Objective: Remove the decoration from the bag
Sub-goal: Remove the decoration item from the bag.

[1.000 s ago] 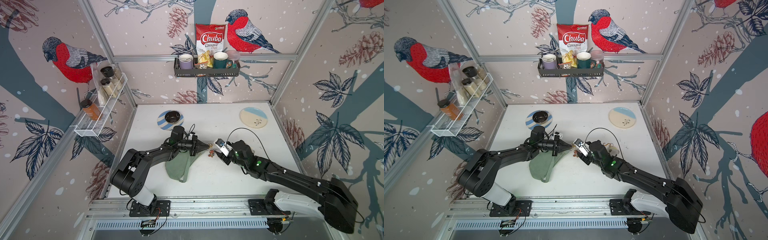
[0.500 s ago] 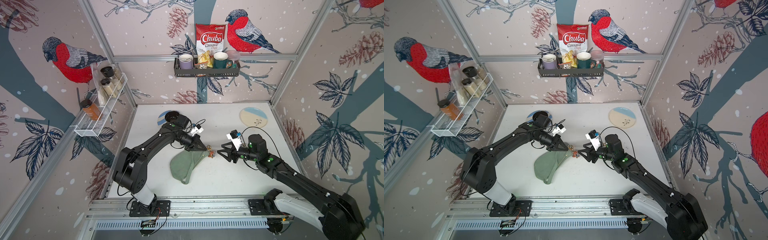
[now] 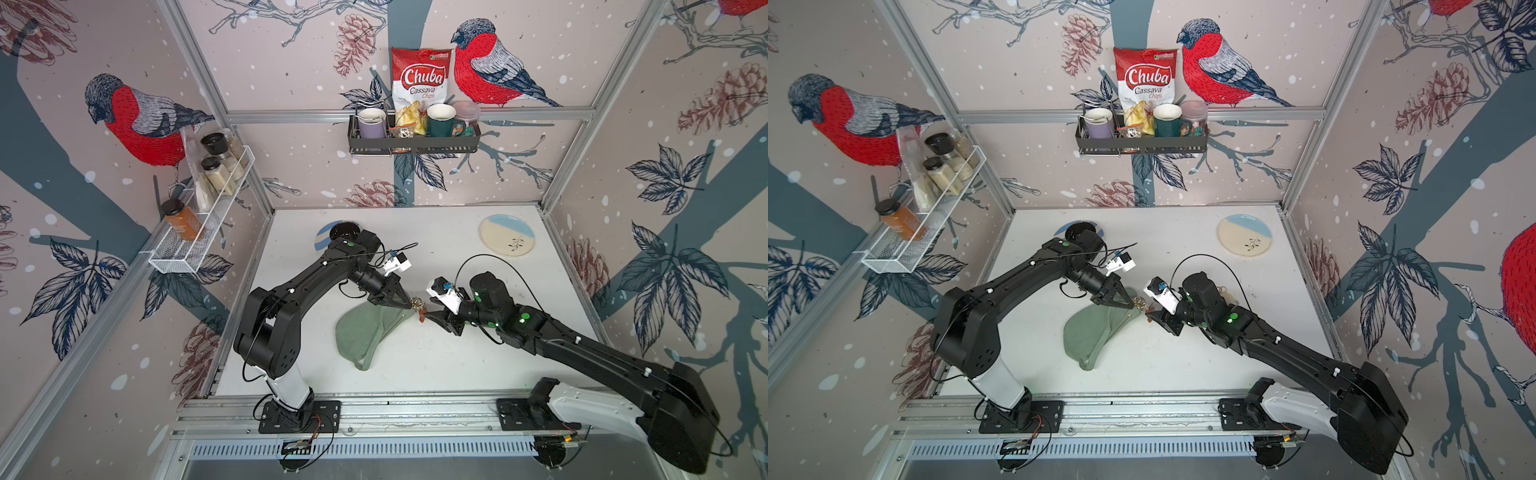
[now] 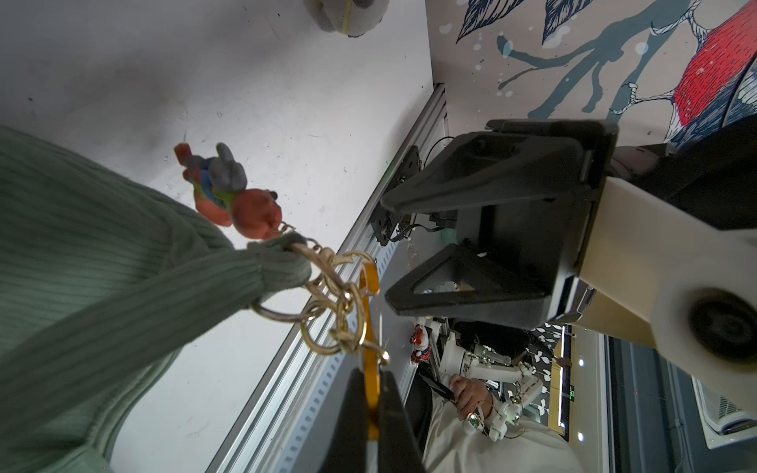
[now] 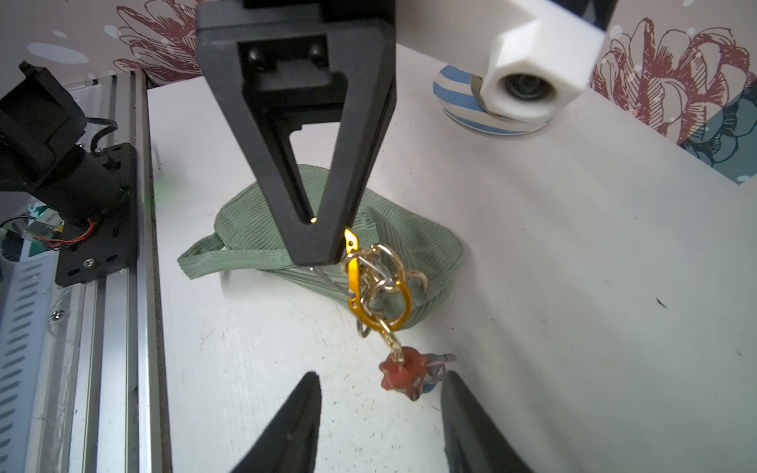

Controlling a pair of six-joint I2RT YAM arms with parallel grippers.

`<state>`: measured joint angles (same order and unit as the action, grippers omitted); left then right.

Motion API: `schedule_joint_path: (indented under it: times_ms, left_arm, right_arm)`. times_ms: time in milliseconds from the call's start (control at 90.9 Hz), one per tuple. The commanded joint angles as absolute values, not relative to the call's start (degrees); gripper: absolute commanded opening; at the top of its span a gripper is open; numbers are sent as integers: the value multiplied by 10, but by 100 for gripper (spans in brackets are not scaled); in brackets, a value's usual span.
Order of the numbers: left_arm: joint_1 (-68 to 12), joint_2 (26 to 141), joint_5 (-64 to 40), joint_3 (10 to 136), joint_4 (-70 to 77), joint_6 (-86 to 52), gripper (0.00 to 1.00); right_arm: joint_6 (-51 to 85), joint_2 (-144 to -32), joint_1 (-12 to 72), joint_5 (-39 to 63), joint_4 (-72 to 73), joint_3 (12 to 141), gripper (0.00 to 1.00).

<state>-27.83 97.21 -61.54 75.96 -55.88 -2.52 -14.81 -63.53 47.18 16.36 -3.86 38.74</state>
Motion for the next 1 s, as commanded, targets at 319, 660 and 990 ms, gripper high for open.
schedule_joint_path:
  times_ms: [319,660,990]
  left_arm:
    - [-297,971,-652,763,-575,-8,0]
    - [-302,975,-651,764,-578,-7,0]
    - [-306,977,-646,766,-581,-7,0]
  right_arm:
    - [-191,-669,491,164,25,401,28]
    - [-197,-666,494,172,15,407,44]
    - [-207,-673,496,174,7,417,25]
